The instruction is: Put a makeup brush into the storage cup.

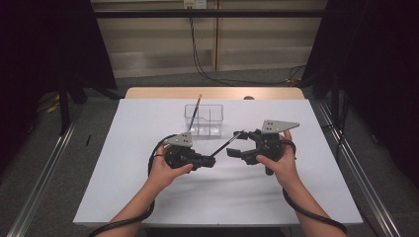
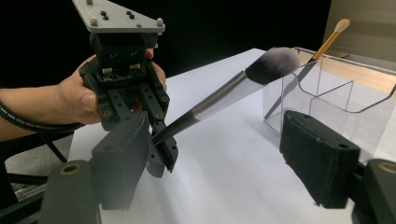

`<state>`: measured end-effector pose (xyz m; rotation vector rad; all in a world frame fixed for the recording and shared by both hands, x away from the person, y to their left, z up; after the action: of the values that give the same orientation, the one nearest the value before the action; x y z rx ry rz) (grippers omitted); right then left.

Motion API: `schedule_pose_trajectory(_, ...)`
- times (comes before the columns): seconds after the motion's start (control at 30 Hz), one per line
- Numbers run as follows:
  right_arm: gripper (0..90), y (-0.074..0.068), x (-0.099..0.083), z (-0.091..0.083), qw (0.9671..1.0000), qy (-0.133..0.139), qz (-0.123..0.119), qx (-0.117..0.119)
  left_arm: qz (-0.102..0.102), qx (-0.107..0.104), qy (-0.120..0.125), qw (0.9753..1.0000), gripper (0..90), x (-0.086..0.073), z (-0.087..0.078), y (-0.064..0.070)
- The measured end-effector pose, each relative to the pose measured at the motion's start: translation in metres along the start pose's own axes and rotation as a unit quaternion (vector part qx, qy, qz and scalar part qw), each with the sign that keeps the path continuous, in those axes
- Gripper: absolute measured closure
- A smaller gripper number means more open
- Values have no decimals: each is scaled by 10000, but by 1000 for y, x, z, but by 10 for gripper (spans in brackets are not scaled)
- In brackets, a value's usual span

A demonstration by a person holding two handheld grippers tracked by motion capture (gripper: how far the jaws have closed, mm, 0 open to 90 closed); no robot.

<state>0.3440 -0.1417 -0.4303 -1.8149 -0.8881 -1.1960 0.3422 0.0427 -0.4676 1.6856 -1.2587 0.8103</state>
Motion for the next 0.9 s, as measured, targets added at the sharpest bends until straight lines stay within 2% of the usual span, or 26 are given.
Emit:
schedule_pose_trajectory(0.3,415,0,-1,-1,10000,-10,38,68,-25,-5,58,10000,839,2,5,1)
schedule_pose_trajectory(0.4,512,-1,-2,-1,10000,2,46,85,-55,-4,131,9999,839,3,7,1)
schedule_pose_trajectory(0.47,548,-1,-2,-1,9999,-10,45,108,-46,27,96,9999,839,4,7,1)
schedule_pose_trajectory(0.6,639,-2,-3,0,9999,-8,71,153,-83,9,173,9998,839,4,10,1)
schedule_pose_trajectory(0.77,716,-3,-3,2,9996,-2,115,243,-82,45,146,9999,838,4,13,-1)
schedule_pose_trajectory(0.9,759,-3,-2,3,9993,42,183,316,-157,57,220,9996,838,5,15,-1)
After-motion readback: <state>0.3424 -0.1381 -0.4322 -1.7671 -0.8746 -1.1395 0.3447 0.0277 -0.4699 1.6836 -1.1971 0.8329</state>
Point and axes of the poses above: each handheld gripper's, and its own axes: z roughly forward along the jaws, x roughly out of its top, y roughly to its right, the point moved 6 cm from there along z, roughly forward along the jaws
